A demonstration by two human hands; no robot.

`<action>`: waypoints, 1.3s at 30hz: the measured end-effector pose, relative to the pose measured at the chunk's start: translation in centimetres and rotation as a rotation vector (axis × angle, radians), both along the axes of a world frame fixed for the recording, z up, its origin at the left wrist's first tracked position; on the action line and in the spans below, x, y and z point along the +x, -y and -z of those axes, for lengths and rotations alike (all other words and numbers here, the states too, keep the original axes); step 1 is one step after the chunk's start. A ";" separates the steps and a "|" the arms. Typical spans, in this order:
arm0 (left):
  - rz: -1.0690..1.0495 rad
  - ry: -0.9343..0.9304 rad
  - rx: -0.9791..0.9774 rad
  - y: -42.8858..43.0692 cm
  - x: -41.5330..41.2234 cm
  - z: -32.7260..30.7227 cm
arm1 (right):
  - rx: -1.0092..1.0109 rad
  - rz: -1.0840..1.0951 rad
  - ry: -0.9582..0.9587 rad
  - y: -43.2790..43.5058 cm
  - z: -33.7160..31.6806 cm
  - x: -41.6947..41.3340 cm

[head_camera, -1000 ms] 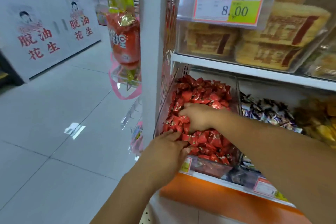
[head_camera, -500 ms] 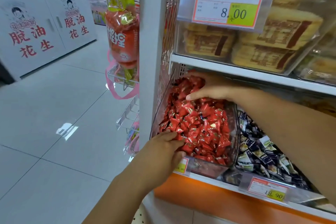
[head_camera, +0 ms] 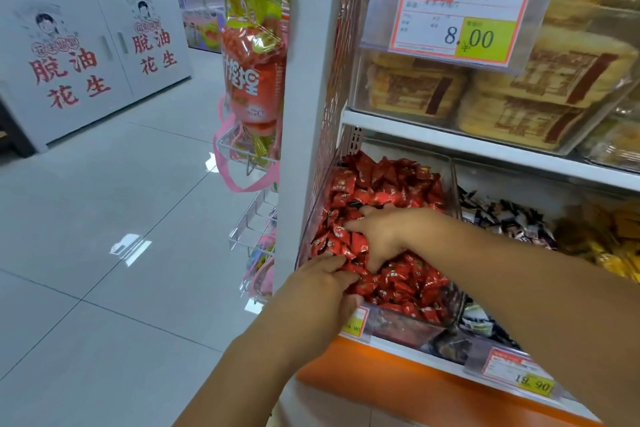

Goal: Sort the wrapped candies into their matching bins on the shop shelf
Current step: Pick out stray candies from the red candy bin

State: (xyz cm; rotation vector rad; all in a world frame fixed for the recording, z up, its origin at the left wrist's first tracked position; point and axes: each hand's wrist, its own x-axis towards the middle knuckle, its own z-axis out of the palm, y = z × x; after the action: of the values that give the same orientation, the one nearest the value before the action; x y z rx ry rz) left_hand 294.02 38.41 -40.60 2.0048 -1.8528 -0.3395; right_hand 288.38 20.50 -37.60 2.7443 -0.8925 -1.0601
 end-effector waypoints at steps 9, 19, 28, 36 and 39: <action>-0.041 0.031 -0.059 0.0 -0.1 -0.7 | 0.046 0.018 0.362 -0.2 3.0 -0.3; -0.166 -0.199 -0.097 0.1 0.5 -0.7 | 0.260 0.179 0.933 0.5 -3.3 -3.1; -0.429 -0.377 -0.245 0.9 -0.5 -2.1 | 0.418 0.227 0.720 -2.6 -4.4 -5.5; -0.361 -0.211 -0.204 1.7 -0.7 -1.6 | 0.186 0.171 0.662 -0.3 -5.6 -7.3; -0.329 -0.159 -0.188 2.8 -0.7 -1.4 | 0.149 0.188 0.735 -0.1 -4.6 -6.0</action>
State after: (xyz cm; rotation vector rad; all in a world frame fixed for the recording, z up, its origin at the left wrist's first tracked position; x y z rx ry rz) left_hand 293.27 35.64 -39.24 2.0419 -1.3760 -0.2132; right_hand 282.33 20.63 -33.05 3.2707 -1.1918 -0.0833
